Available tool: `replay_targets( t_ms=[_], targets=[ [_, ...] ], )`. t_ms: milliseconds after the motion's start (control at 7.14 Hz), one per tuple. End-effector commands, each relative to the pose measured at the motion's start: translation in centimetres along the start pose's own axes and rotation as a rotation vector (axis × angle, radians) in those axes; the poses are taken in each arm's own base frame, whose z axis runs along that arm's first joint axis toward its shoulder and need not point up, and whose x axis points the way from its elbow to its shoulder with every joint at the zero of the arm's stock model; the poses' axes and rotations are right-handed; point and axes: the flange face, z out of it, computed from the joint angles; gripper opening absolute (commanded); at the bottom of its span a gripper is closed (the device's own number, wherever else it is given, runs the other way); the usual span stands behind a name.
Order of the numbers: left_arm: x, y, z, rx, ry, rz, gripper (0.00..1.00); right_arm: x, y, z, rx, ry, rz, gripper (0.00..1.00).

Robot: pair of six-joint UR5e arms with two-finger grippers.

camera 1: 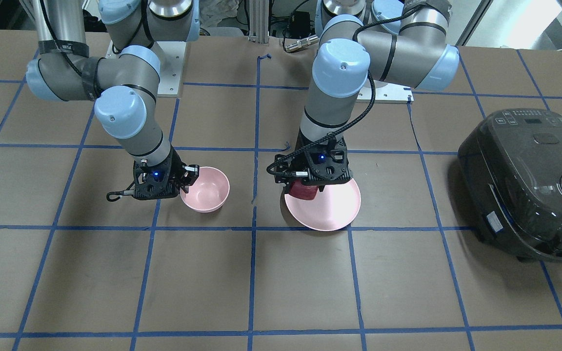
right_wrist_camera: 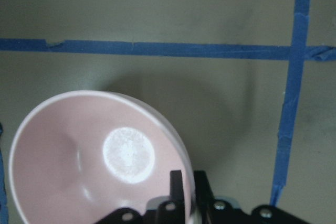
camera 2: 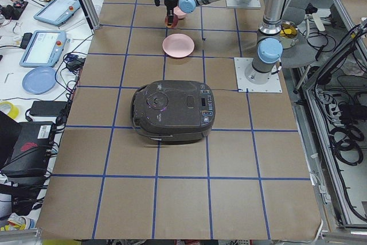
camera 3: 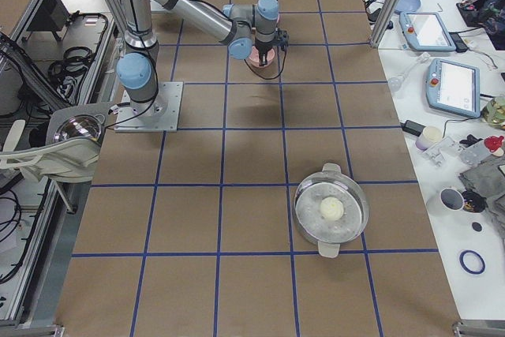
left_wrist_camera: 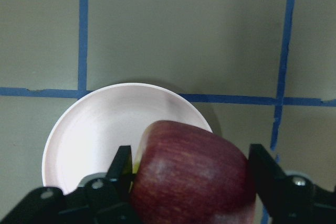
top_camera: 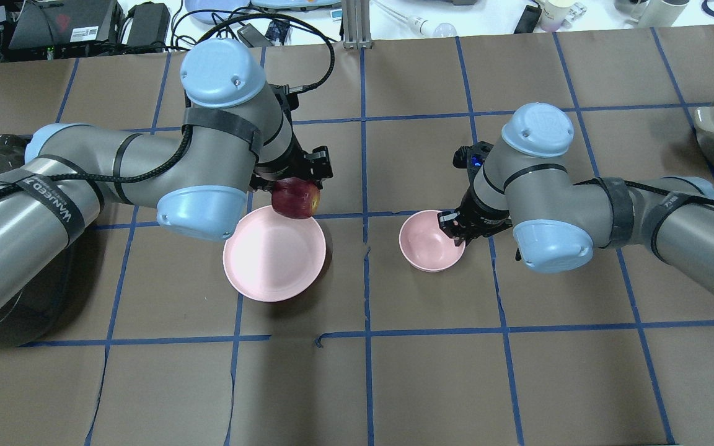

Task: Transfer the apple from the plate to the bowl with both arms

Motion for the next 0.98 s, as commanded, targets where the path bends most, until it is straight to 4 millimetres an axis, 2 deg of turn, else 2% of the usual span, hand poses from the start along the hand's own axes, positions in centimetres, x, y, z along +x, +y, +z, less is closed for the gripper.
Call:
replay_targets(
  t_ms=[0, 140, 280, 560, 700, 840],
  targets=[
    [2.1, 0.7, 0.4, -0.022, 0.003, -0.099, 0.00, 0.1, -0.7, -1.0, 0.022, 0.014, 0.001, 1.00],
    [2.8, 1.1, 0.8, -0.025, 0.002, -0.158, 0.00, 0.6, -2.3, -4.5, 0.052, 0.078, 0.004, 1.00],
    [4.7, 2.1, 0.6, -0.020, 0.011, -0.175, 0.00, -0.1, -3.1, -10.3, 0.025, 0.092, 0.007, 1.00],
    [8.3, 4.4, 2.3, -0.053, 0.013, -0.273, 0.00, -1.7, -3.5, -21.4, -0.020, 0.096, 0.008, 1.00],
    [10.9, 5.6, 2.6, -0.036, 0.043, -0.304, 0.00, -2.6, -3.4, -26.8, 0.018, 0.097, 0.001, 1.00],
    [13.1, 6.4, 4.0, -0.039, 0.063, -0.342, 0.00, -2.9, -3.0, -29.6, 0.002, 0.109, 0.003, 1.00]
  ],
)
